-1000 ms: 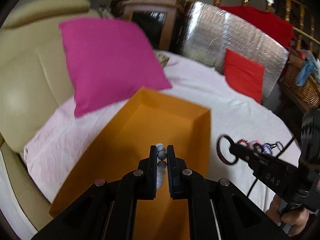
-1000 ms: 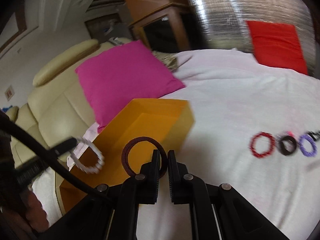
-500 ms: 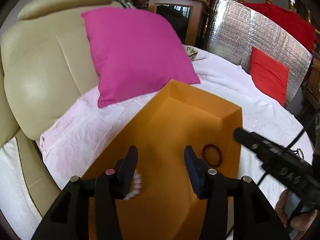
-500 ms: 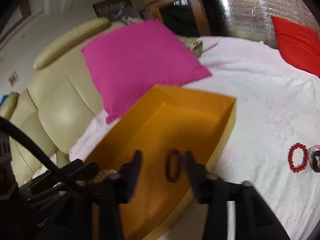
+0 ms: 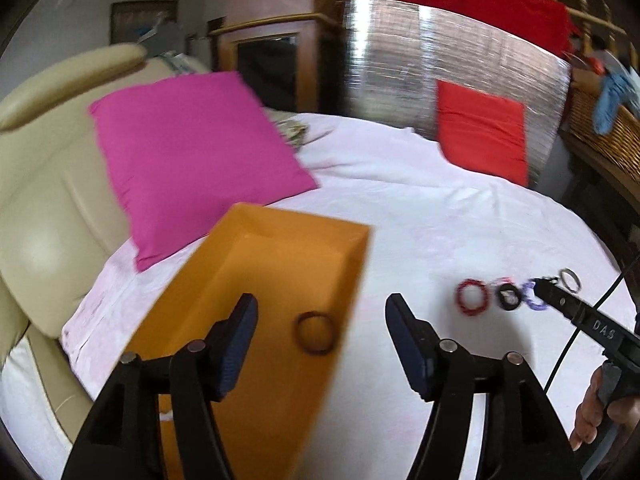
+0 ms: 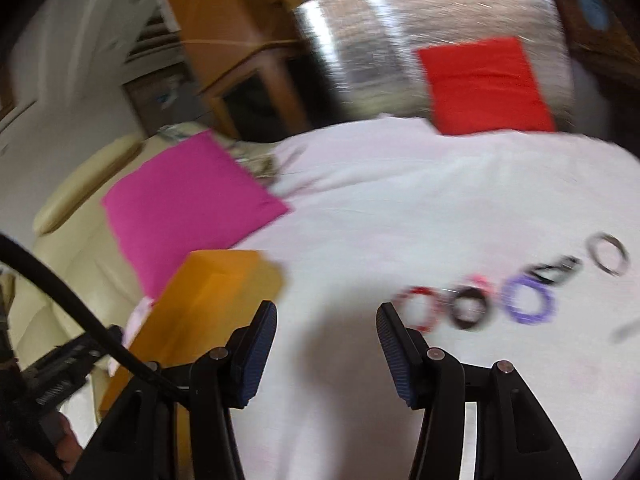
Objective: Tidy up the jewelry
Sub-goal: 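Grasp the thick black scrunchie with the left gripper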
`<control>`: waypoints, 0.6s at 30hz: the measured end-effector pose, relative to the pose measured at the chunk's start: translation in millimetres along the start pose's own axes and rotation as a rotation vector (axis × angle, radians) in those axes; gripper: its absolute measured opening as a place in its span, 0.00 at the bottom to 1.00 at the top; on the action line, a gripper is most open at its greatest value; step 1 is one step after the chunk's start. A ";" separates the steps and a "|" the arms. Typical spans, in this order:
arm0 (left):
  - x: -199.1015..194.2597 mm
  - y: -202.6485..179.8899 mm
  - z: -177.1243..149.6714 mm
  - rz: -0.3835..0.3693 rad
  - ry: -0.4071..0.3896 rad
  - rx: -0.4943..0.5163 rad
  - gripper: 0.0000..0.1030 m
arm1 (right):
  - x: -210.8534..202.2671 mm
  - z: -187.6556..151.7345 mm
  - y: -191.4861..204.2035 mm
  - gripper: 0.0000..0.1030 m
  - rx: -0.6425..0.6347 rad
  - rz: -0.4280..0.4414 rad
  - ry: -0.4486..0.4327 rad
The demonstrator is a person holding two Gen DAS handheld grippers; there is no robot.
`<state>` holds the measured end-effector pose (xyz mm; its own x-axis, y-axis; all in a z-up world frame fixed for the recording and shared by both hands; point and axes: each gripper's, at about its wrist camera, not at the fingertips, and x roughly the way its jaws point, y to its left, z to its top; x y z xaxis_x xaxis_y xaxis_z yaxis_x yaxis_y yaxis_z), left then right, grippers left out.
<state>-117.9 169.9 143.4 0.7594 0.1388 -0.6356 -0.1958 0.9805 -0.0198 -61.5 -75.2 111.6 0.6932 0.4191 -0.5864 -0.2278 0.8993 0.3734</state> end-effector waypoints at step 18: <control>120.0 -151.9 -10.8 -0.262 0.121 0.113 0.68 | 21.2 10.6 -154.5 0.35 0.149 -0.189 0.140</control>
<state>-3.8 36.1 61.8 0.6941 -0.1316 -0.7078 0.0722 0.9909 -0.1135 -4.3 -206.6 49.1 0.6099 0.2683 -0.7456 0.0064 0.9392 0.3432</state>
